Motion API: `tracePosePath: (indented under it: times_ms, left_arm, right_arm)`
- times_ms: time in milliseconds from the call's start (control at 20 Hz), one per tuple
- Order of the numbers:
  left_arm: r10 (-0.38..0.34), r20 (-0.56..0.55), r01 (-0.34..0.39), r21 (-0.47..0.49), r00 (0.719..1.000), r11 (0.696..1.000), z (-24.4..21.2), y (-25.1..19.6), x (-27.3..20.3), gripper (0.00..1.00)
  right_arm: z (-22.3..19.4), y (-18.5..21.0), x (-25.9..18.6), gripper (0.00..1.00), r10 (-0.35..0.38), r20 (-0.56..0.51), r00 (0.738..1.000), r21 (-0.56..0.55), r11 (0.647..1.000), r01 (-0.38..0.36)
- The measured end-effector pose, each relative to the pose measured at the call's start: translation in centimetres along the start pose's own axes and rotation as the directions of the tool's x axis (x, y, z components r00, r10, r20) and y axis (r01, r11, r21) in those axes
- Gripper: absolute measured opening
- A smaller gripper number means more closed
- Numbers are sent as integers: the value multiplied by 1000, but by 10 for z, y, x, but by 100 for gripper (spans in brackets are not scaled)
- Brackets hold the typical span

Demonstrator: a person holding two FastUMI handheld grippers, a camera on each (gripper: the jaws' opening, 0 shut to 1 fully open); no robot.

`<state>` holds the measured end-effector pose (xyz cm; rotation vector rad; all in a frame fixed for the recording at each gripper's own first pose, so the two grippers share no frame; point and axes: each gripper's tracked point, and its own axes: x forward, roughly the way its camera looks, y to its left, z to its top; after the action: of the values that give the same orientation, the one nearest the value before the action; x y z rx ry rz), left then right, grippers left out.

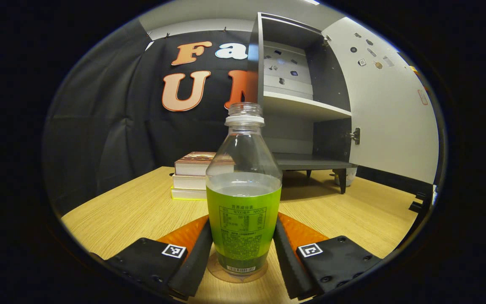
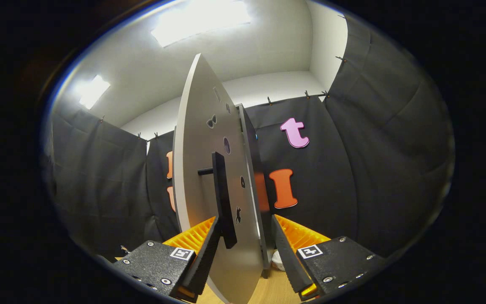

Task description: Open the cabinet door with the right hand, grasp the bottle in the cabinet with the left hand and place it on the coaster, then close the cabinet door with the right hand.

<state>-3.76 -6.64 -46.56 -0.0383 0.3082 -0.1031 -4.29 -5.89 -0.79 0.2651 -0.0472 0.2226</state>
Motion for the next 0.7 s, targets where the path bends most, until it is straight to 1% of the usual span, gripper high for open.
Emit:
tracePosePath:
  times_ms: [100, 150, 350, 450, 550, 700]
  left_arm:
    - [-3, -2, 3, 20, 1000, 1000, -2, -3, -1, 83]
    - [-1, -5, 1, 29, 1000, 1000, -3, -3, -1, 85]
    - [28, 15, -29, 63, 999, 998, 12, 0, -7, 88]
    - [33, 22, -34, 69, 999, 997, 21, -1, -12, 88]
    - [27, 23, -29, 73, 999, 997, 31, -5, -17, 88]
    - [36, 15, -37, 91, 999, 995, 46, -7, -23, 88]
  right_arm:
    - [1, 0, 1, 75, 1, 2, 1000, -1, 1000, -1]
    - [1, 0, -1, 75, 1, 3, 1000, 0, 1000, -1]
    - [4, -3, -4, 76, 4, 5, 1000, 8, 1000, -4]
    - [8, -8, -6, 76, -6, 15, 1000, 12, 1000, 6]
    - [13, -21, -9, 76, -37, 28, 999, 14, 999, 36]
    - [11, -32, -10, 75, -57, 11, 998, 38, 998, 56]
